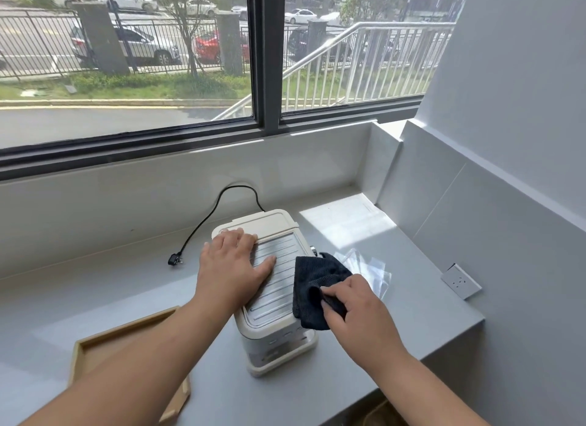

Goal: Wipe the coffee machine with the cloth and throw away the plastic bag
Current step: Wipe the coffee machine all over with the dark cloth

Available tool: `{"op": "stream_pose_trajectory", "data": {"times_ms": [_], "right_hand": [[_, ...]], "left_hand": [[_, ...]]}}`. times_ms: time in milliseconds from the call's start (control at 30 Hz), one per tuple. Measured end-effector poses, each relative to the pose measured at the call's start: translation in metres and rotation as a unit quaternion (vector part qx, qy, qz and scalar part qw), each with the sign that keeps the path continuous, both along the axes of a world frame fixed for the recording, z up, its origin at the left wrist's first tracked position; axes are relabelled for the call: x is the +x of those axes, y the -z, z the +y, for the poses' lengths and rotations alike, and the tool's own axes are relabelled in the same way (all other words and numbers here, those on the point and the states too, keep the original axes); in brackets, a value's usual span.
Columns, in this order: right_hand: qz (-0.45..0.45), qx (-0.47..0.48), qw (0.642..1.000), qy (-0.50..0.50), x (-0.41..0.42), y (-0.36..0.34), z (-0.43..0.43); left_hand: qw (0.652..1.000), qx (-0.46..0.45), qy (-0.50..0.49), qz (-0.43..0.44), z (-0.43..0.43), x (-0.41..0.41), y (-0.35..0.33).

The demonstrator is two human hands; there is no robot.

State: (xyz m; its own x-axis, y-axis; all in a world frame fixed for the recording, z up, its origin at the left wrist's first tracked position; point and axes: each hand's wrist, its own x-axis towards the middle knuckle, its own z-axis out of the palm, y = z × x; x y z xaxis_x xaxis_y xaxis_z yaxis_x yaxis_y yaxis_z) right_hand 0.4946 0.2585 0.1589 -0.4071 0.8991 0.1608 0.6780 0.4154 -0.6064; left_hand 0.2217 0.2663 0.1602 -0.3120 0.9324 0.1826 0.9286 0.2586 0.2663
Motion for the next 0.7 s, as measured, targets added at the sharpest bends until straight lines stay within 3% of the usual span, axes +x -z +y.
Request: {"op": "stream_pose_trajectory", "data": {"times_ms": [233,467,700], "right_hand": [[-0.058,0.12,0.986,-0.097,-0.036,-0.011,-0.034],[-0.121,0.148,0.961,-0.199,-0.086,-0.015,-0.053],[-0.159,0.104,0.959,-0.21,-0.142,-0.019,-0.04]], "left_hand": [[0.999,0.018,0.004,-0.038,-0.01,0.002,0.003],[0.992,0.108,0.02,-0.056,-0.034,-0.012,0.001],[0.962,0.03,-0.055,-0.267,-0.062,-0.037,0.002]]}}
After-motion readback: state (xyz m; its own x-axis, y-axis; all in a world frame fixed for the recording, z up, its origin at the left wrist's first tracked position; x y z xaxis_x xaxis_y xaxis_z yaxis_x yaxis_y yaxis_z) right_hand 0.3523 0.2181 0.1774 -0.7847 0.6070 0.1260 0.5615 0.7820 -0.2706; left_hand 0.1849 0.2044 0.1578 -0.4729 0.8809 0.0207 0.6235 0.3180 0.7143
